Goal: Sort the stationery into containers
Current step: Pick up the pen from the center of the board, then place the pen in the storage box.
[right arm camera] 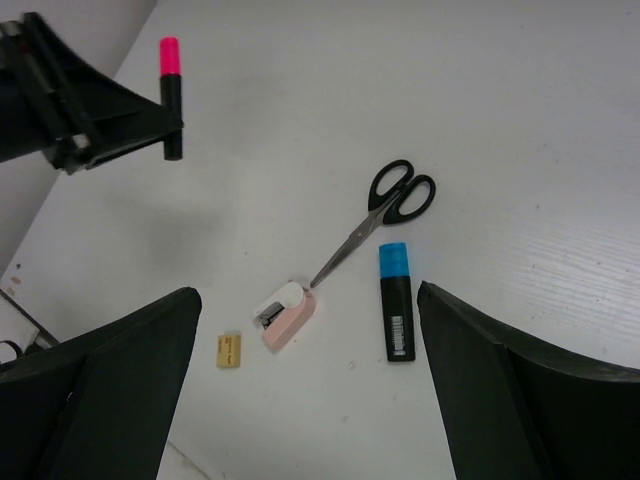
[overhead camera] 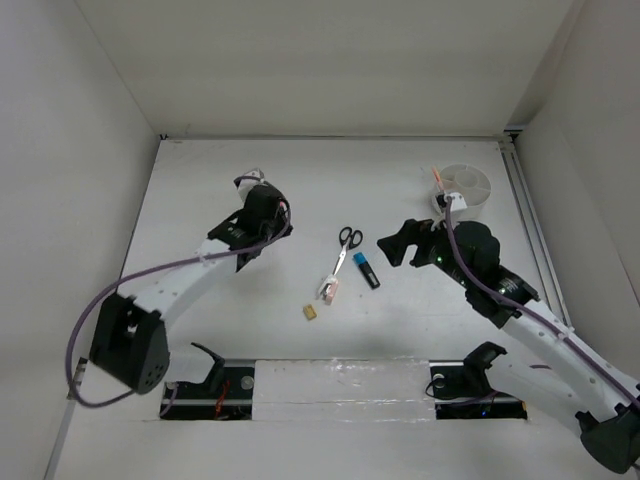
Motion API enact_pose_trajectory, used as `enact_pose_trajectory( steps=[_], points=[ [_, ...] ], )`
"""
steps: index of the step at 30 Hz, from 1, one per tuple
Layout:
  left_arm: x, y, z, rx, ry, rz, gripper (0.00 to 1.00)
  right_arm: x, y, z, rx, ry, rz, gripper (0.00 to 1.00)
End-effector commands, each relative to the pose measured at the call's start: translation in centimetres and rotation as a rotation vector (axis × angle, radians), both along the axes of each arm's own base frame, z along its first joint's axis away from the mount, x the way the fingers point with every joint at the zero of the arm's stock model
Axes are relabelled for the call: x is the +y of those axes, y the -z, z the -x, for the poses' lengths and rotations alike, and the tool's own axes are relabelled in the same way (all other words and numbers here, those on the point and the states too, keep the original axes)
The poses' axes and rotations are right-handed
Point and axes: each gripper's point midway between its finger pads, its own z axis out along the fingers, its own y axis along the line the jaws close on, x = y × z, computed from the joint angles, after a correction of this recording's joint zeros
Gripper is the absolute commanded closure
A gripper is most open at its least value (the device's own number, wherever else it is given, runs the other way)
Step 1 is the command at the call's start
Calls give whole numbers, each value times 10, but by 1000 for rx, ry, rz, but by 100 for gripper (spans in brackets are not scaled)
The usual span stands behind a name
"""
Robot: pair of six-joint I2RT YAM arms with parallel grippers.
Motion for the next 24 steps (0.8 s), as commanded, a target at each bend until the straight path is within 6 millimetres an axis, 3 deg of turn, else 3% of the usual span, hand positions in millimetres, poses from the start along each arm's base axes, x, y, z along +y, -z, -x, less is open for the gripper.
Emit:
enact_pose_trajectory(
  steps=[1,2,3,4,6,8,10,13,15,16,24],
  points=[
    [-23,-55,7,-243,218,78,100,7,-50,-5,-127,-69,-110,5],
    [-36,-74,8,-333,267,116,100,7,-55,-5,-135,-85,-133,5],
    [-45,-82,15,-370,317,128,100,11,-65,-7,-145,-100,-153,5],
    [-69,-84,33,-387,424,152,100,12,-73,-11,-153,-97,-184,5],
    [-90,-100,45,-468,523,139,100,21,-84,-12,-169,-141,-199,5],
    [-118,-101,67,-493,606,119,100,31,-97,-17,-159,-152,-239,6],
    [-137,-102,81,-511,659,95,100,29,-102,-28,-157,-64,-251,6],
    [-152,-104,90,-523,709,89,100,30,-103,-37,-154,-8,-260,6],
    [-165,-115,98,-552,731,92,100,34,-91,-43,-118,9,-255,6],
    [-169,-110,100,-541,743,86,100,39,-88,-42,-107,-1,-250,8],
    [-173,-122,97,-572,740,98,100,51,-61,-42,-51,11,-237,15]
  ],
)
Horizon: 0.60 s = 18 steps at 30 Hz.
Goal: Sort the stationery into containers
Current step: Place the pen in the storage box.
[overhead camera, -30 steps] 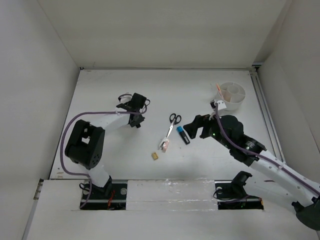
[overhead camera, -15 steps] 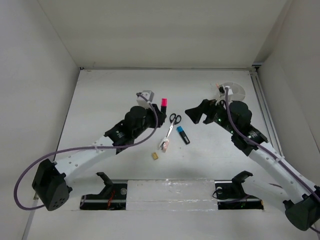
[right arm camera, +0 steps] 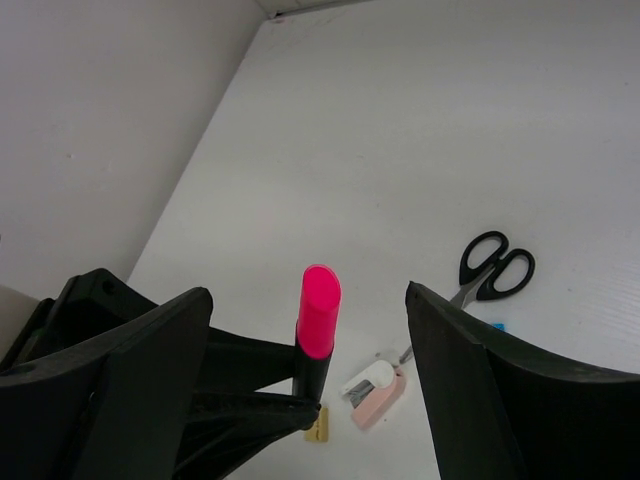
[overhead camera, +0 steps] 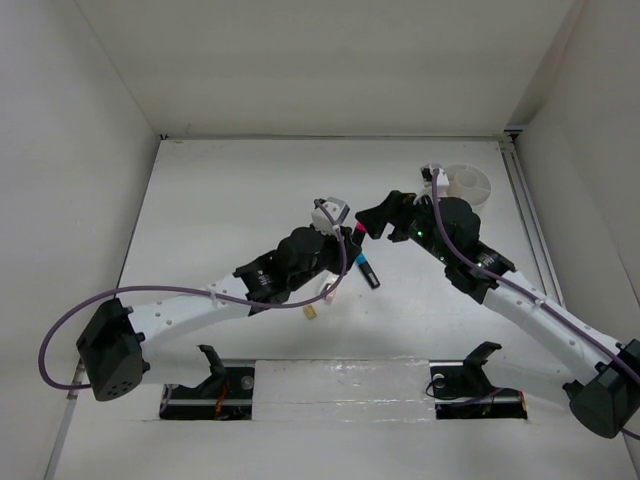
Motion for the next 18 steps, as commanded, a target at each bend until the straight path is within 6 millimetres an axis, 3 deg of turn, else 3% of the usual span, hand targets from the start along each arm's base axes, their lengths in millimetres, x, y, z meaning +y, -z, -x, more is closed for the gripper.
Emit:
enact_pose_trajectory(
  steps=[1,4,5,7,14,15,17,18],
  points=[
    [-7,-43,-9,-87,-9,91,100,4,-17,-2,-43,20,-58,17],
    [-9,-46,-8,-91,-1,101,100,12,-6,0,-21,-19,-63,22],
    [-10,-52,-9,-101,-1,117,100,15,-11,0,-31,-30,-87,24],
    [-10,-52,-9,-101,-1,117,100,20,1,0,-3,-51,-70,28],
    [-13,-54,-6,-102,20,127,100,26,7,-2,12,-69,-74,37],
    [-15,-54,-4,-100,32,129,100,27,8,-4,10,-69,-76,43],
    [-14,-54,-5,-107,34,123,100,30,4,-2,-1,-91,-86,88],
    [-15,-54,-3,-105,43,124,100,31,8,-3,7,-90,-81,100]
  ],
)
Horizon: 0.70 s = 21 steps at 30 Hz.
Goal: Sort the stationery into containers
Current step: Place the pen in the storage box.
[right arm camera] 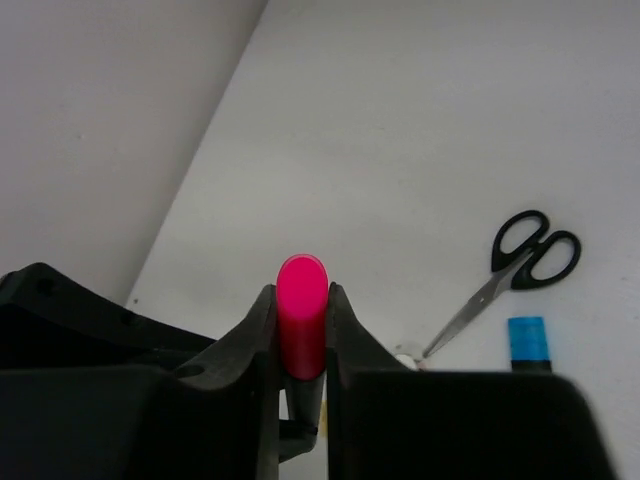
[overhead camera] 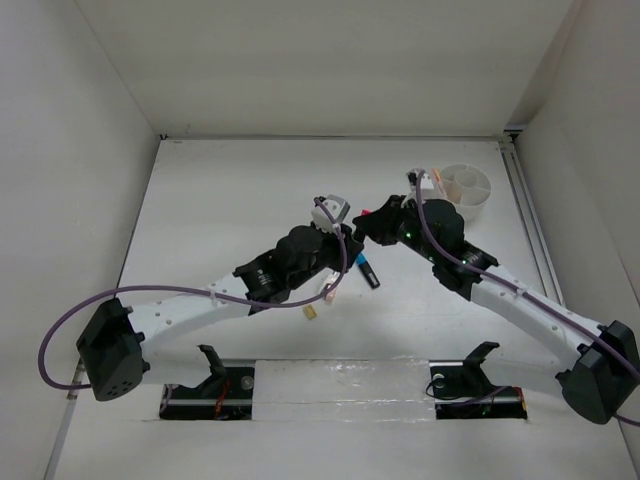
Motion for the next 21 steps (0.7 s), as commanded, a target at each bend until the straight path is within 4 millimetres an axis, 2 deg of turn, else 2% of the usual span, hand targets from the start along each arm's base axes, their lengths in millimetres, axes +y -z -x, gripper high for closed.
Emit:
enact_pose_trajectory(
  steps=[1,3,4,7,8,9,10,12,13,14,15,16,19,20,21],
  points=[
    [-10,-42,-1,-74,31,90,100,8,-22,-1,-74,-26,-48,100],
    [-8,-40,-3,-71,17,81,100,12,-26,3,-97,-66,-47,100],
    [-7,-40,-4,-73,8,80,85,13,-36,4,-157,-85,-41,100],
    [-3,-39,-5,-75,-5,79,27,-2,-45,-8,-262,-51,21,100],
    [-4,-44,0,-78,18,93,0,-9,-49,-14,-284,-33,35,100],
    [-3,-48,1,-83,19,101,0,-23,-49,-25,-297,-3,56,100],
    [-2,-49,3,-80,28,99,0,-30,-57,-35,-322,14,63,100],
    [4,-54,5,-85,19,103,0,-47,-59,-53,-356,59,107,100],
    [7,-52,7,-68,17,96,0,-67,-60,-68,-362,115,130,100],
    [11,-48,8,-57,0,89,0,-75,-63,-79,-382,138,152,100],
    [19,-54,8,-59,-26,103,0,-85,-65,-88,-392,173,165,100],
    [25,-48,9,-41,-40,87,0,-104,-68,-102,-402,229,181,100],
    [42,-52,12,9,-112,133,0,-136,-75,-135,-410,366,233,100],
    [46,-46,16,43,-119,121,0,-149,-77,-145,-417,405,251,100],
    [51,-40,18,69,-141,119,0,-151,-77,-160,-413,430,269,100]
  ],
)
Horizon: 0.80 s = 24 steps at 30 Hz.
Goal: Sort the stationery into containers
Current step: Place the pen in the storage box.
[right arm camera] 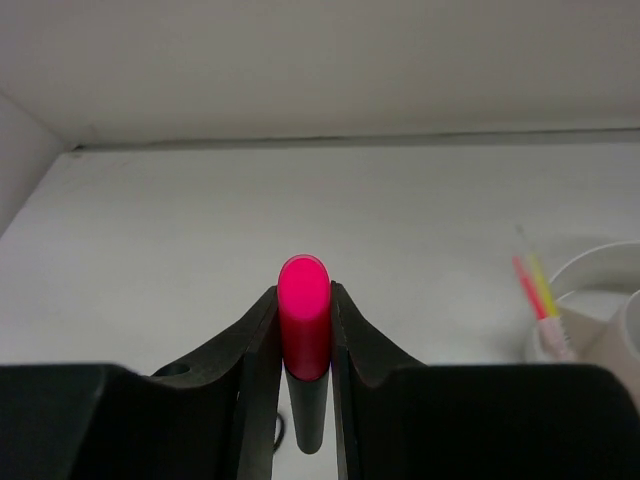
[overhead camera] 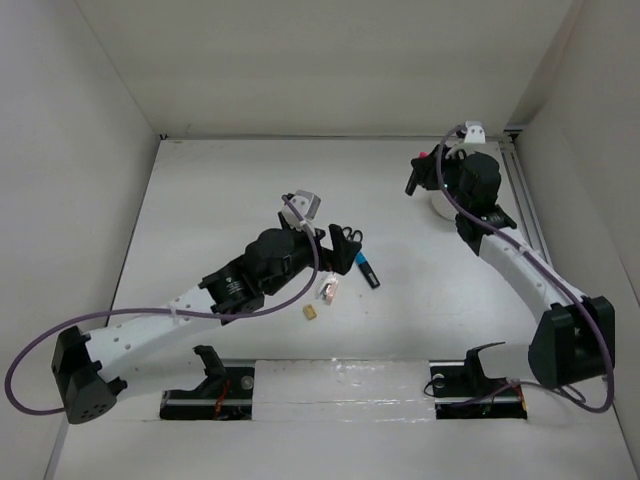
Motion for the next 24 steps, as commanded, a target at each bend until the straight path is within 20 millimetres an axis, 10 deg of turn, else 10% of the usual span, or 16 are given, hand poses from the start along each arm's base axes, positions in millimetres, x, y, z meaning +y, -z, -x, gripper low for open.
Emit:
enact_pose_trajectory(
  steps=[1,9,24],
  points=[
    [21,2,6,100,-90,51,0,-32,-51,-39,-164,146,58,100],
    [52,23,24,195,-141,10,0,-109,-42,-94,-157,419,104,100],
    [54,27,29,193,-119,26,0,-152,11,-142,-58,550,151,100]
  ],
)
